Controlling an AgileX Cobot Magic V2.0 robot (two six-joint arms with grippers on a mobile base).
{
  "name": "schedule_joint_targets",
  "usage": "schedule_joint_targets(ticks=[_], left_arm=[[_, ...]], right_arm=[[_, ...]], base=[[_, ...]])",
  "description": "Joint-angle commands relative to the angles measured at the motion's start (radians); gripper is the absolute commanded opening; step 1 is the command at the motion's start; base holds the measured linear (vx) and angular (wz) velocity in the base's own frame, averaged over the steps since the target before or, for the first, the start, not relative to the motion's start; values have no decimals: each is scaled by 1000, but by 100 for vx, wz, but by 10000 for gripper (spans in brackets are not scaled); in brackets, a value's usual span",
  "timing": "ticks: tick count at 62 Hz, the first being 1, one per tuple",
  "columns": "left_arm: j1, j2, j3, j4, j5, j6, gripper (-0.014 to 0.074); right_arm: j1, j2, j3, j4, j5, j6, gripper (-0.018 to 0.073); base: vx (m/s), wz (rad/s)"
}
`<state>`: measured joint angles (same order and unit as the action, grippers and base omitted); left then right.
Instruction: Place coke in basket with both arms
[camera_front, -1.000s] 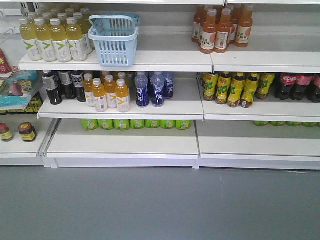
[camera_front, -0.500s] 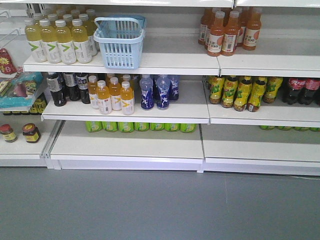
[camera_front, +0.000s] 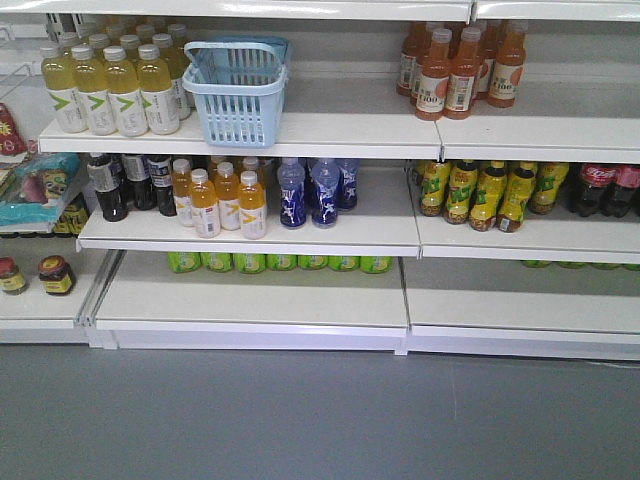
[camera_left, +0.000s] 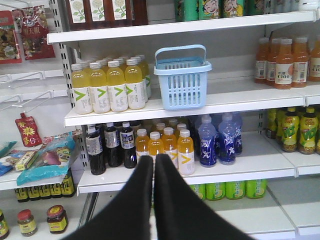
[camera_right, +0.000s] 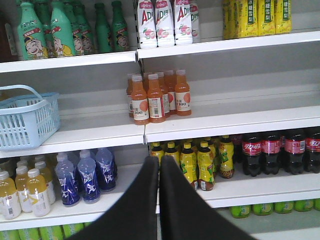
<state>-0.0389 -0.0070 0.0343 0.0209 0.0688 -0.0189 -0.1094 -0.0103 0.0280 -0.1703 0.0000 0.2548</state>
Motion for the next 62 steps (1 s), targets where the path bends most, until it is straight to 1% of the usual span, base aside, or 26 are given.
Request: schedule_joint_targets(ticks=[1, 62], left_arm=[[0, -19, -32, 0, -69, -2, -6], [0, -19, -32, 0, -69, -2, -6]], right_arm=[[-7, -13, 8, -6, -72, -2, -8], [-7, -13, 8, -6, -72, -2, -8]], base=[[8, -3], [12, -1]])
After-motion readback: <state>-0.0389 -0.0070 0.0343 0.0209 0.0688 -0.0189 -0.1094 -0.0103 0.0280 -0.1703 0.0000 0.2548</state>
